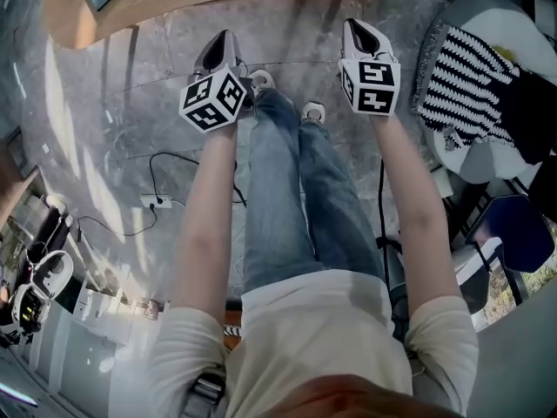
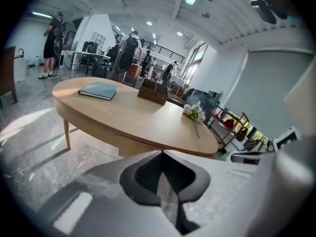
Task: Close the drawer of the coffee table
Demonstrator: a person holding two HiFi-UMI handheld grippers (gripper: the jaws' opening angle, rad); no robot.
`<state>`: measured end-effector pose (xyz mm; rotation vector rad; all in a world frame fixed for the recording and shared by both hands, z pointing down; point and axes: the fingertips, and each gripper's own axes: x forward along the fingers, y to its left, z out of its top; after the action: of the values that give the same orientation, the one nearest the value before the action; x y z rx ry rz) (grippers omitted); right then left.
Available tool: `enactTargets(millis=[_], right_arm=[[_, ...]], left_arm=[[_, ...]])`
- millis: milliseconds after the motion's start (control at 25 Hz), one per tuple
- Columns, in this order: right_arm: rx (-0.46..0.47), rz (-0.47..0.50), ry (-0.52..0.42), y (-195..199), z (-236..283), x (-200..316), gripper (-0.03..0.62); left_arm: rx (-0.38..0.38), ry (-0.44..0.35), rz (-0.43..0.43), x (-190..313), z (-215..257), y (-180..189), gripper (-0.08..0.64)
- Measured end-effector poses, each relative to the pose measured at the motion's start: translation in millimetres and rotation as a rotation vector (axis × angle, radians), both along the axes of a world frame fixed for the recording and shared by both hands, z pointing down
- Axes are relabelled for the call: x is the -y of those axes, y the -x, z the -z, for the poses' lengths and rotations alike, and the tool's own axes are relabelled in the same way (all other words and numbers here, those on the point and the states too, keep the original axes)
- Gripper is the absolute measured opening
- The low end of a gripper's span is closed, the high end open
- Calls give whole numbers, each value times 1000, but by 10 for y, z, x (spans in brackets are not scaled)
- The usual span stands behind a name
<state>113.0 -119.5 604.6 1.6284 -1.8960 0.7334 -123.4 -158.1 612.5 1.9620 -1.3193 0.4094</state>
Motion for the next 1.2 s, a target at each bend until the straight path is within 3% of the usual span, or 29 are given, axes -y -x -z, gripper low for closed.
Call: enactTargets(millis=[520, 840, 1200], right_arm=[[181, -28, -47, 180, 1080, -646, 2], [222, 19, -109, 376, 1809, -1042, 2], [269, 44, -172, 400, 2576, -1365, 2]], left_arm=[[7, -65, -121, -730, 1089, -434, 2], [-7, -99, -204, -1170, 1748, -727, 2], [-43, -98, -213, -1603, 2363, -837, 2]])
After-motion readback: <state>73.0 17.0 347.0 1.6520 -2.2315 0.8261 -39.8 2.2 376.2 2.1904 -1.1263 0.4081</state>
